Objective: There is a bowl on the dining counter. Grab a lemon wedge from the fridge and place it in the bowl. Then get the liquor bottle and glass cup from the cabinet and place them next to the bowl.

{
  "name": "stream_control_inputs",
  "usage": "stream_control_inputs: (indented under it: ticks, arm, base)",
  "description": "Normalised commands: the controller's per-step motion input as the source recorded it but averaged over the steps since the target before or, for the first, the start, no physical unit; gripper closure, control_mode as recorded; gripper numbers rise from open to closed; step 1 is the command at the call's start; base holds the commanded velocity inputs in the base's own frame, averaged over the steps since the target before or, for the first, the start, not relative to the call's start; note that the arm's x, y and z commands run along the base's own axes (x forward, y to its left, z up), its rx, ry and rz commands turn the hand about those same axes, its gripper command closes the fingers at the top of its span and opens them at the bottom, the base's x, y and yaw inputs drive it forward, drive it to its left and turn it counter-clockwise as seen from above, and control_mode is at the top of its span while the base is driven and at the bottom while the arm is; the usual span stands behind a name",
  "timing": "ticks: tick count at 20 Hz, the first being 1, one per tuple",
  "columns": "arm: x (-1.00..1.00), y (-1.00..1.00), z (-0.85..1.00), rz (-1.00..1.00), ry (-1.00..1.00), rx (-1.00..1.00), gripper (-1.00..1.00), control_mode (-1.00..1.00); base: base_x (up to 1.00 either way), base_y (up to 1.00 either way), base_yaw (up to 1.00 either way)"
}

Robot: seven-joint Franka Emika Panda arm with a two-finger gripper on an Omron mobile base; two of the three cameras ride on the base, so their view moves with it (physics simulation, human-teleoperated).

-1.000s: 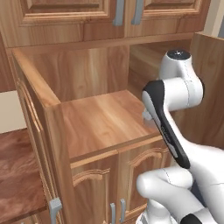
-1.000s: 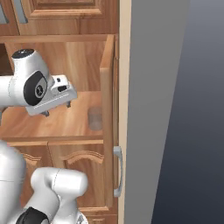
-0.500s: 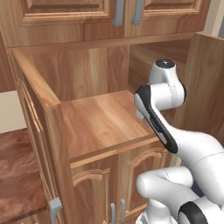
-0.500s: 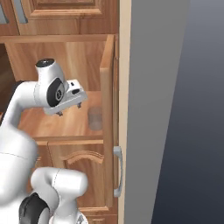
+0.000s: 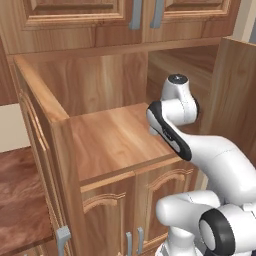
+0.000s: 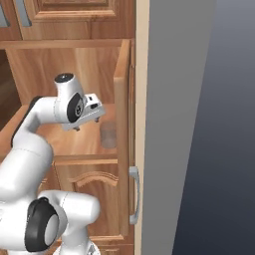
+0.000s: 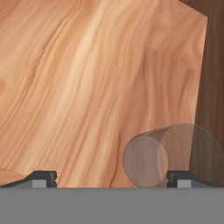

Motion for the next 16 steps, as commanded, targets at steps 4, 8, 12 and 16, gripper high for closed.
stream_control_inputs:
  ticks: [4,8,12,16]
  arm:
    - [0.03,-0.13,-0.04,0.0,0.0,0.0,-1.0,-1.0]
    - [0.0,-0.16,0.0,0.0,0.0,0.0,-1.0,-1.0]
    - [0.14,-0.11,-0.05,0.0,0.0,0.0,-1.0,-1.0]
    - [0.21,-0.13,-0.15,0.0,0.0,0.0,-1.0,-1.0]
  base:
    - [0.0,0.0,0.0]
    - [0.0,0.0,0.0]
    - [0.0,0.0,0.0]
    - [0.0,0.0,0.0]
